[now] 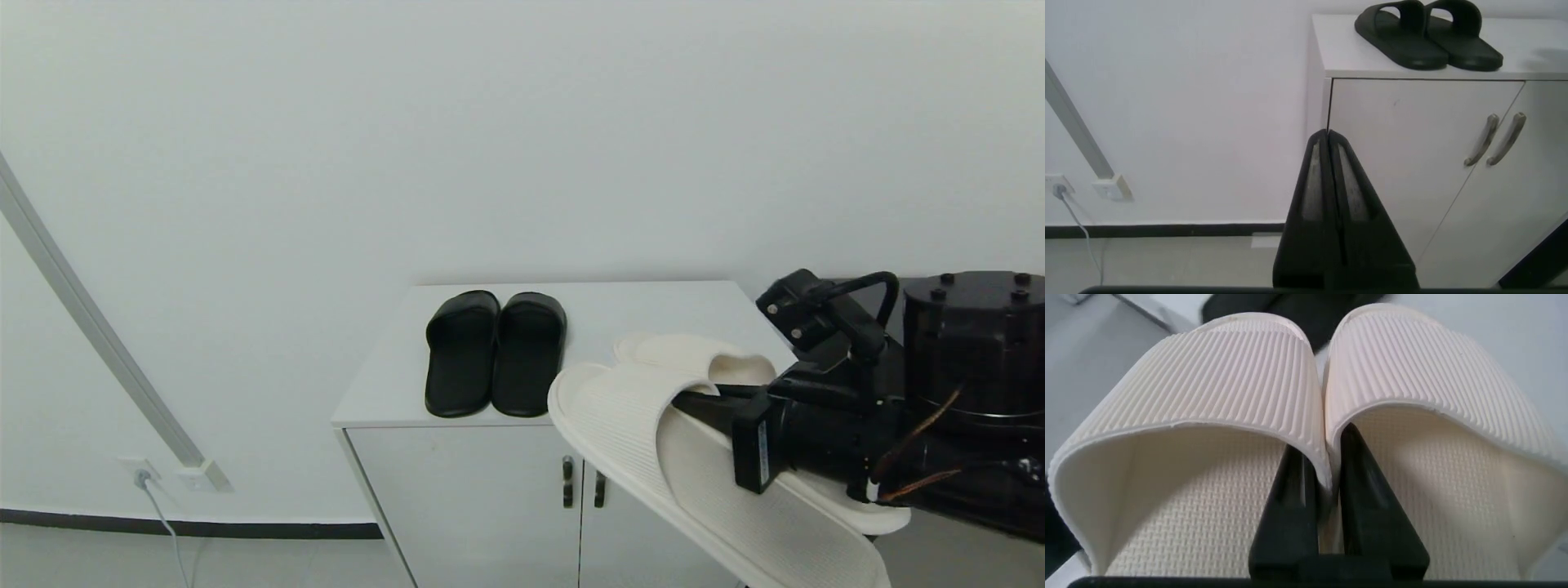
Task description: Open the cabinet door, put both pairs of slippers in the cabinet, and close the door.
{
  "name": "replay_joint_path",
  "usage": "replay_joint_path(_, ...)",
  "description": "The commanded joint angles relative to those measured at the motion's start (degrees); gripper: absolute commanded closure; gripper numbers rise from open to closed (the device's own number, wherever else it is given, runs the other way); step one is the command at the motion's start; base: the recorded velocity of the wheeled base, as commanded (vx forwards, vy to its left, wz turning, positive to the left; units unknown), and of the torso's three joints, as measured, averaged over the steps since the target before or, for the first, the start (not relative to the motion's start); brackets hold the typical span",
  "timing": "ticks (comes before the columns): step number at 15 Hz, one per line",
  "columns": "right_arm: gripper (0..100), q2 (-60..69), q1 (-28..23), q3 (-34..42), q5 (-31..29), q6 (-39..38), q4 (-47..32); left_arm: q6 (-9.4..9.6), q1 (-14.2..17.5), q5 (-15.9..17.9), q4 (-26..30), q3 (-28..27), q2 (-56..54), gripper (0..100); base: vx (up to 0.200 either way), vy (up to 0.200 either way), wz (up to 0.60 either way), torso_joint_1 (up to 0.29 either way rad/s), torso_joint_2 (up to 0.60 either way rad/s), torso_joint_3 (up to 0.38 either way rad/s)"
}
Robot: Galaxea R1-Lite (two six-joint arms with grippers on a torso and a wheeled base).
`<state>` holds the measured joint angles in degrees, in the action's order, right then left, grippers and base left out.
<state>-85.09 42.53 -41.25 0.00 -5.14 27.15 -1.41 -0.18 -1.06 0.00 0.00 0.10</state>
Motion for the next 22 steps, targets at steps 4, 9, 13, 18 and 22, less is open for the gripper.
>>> replay_joint_path(4,100,1.77,0.71,2.23,0.97,-0.04,0.10,-0.08,0.01,0.09,0.00,0.00,0.08,100,0.000,0.000,0.00,0.000,0.00,0.000)
replay_joint_path(9,100,2.03,0.80,3.28,1.85,0.05,0.19,-0.08,0.01,0.18,0.00,0.00,0.08,100,-0.160,0.000,0.00,0.010,0.00,0.002)
replay_joint_path(13,100,2.12,0.80,3.90,2.29,0.22,0.36,-0.08,0.01,0.09,0.00,0.00,0.08,100,-0.150,0.000,0.00,-0.008,0.00,0.003)
replay_joint_path(18,100,2.12,0.80,4.16,2.20,0.31,0.36,-0.08,0.01,0.09,0.00,0.00,0.08,100,0.000,0.000,0.00,0.000,0.00,0.000)
replay_joint_path(22,100,1.77,0.80,4.51,2.11,1.45,0.36,-0.08,0.01,0.09,0.00,0.00,0.08,100,0.000,0.000,0.00,0.000,0.00,0.000)
